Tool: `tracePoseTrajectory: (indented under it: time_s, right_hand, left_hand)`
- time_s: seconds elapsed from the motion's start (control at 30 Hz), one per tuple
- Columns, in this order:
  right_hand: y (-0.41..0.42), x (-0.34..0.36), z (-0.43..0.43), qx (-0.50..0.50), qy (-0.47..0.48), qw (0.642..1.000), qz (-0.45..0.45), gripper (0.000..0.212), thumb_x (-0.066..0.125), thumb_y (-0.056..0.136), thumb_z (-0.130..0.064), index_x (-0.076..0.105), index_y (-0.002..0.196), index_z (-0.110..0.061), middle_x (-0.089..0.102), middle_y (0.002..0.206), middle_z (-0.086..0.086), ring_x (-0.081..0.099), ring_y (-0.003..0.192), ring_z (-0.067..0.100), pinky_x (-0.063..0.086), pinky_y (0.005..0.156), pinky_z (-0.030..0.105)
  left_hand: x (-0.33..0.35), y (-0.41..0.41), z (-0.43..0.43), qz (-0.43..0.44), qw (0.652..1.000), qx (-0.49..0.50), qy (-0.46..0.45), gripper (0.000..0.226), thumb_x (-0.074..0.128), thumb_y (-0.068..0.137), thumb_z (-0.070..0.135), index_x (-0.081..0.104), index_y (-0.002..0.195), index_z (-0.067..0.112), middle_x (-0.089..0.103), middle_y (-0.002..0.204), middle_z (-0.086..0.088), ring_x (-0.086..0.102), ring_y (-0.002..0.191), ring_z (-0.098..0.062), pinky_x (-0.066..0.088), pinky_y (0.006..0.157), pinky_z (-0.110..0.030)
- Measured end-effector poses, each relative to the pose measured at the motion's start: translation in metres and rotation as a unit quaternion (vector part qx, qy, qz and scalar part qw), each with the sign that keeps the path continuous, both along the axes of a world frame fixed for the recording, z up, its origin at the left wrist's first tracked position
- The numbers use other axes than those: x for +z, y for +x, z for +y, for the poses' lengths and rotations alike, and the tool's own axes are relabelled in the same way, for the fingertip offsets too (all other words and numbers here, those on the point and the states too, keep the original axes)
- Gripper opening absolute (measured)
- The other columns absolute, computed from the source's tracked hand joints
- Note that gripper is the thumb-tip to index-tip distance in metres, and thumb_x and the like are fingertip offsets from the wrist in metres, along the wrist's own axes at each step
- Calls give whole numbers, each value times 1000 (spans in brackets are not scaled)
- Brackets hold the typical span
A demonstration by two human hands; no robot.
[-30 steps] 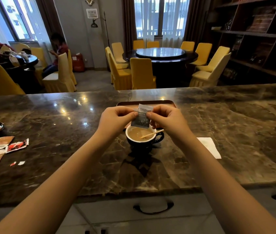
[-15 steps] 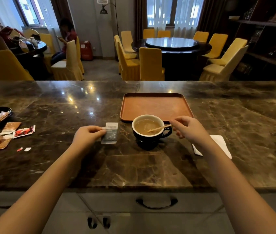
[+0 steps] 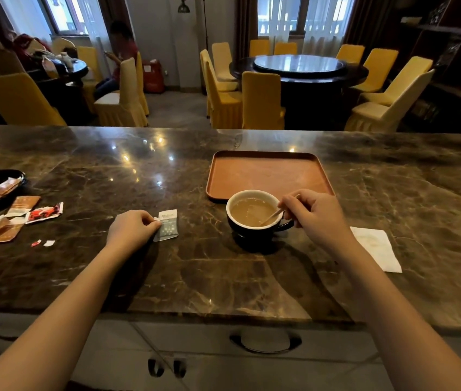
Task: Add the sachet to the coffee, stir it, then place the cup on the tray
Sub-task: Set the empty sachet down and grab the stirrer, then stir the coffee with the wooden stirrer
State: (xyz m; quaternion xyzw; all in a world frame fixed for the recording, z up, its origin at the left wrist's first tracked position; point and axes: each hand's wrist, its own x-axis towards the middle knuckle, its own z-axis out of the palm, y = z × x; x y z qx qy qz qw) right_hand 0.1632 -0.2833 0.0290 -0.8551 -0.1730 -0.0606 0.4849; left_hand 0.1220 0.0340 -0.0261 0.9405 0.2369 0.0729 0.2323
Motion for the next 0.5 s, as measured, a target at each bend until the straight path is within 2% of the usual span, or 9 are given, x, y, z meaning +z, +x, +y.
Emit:
tracePoseTrajectory:
  time_s: [0.13,0.2,0.27,0.37,0.43,0.5]
  right_hand:
    - [9,-4,-1,-71,-25,994,-79,18,51,91,-17,66,81,-14,58,62,-9,56,60,6,42,52,9]
    - [12,-7,5,-81,-19,993,-87,19,51,91,-16,68,85,-10,59,65,-6,57,62,7,46,55,17]
    - [10,-10,13,-68,-10,995,-72,19,50,91,-16,67,87,-9,62,69,-1,57,62,8,46,56,19]
    - [3,-11,20,-26,19,999,-38,17,50,91,-18,67,87,-15,66,72,4,59,63,11,51,59,21]
    - [-2,-9,21,-2,28,1000,-11,16,51,90,-20,66,85,-18,67,72,3,60,61,11,50,57,14]
    - [-6,-5,17,24,36,999,18,16,51,90,-20,65,83,-21,66,70,1,59,57,7,48,53,10]
  left_hand:
    - [3,3,3,19,999,10,40,23,59,83,35,66,89,14,67,90,-5,57,83,-21,47,70,-34]
    - [3,2,0,-11,997,28,75,25,59,83,34,64,95,13,67,98,-10,57,92,-27,50,74,-39]
    - [1,-2,-13,-70,991,22,109,29,57,84,29,62,104,10,65,103,-15,55,98,-33,49,78,-43]
    - [-5,-10,-47,-139,979,-83,122,38,57,84,29,57,117,11,65,112,-12,55,105,-29,45,88,-42]
    - [-9,-13,-66,-134,971,-173,90,47,56,85,33,49,128,14,58,127,-8,50,118,-22,38,100,-37]
    - [-14,-12,-78,-95,963,-244,69,57,50,88,38,36,138,17,42,145,-6,35,134,-19,24,111,-33]
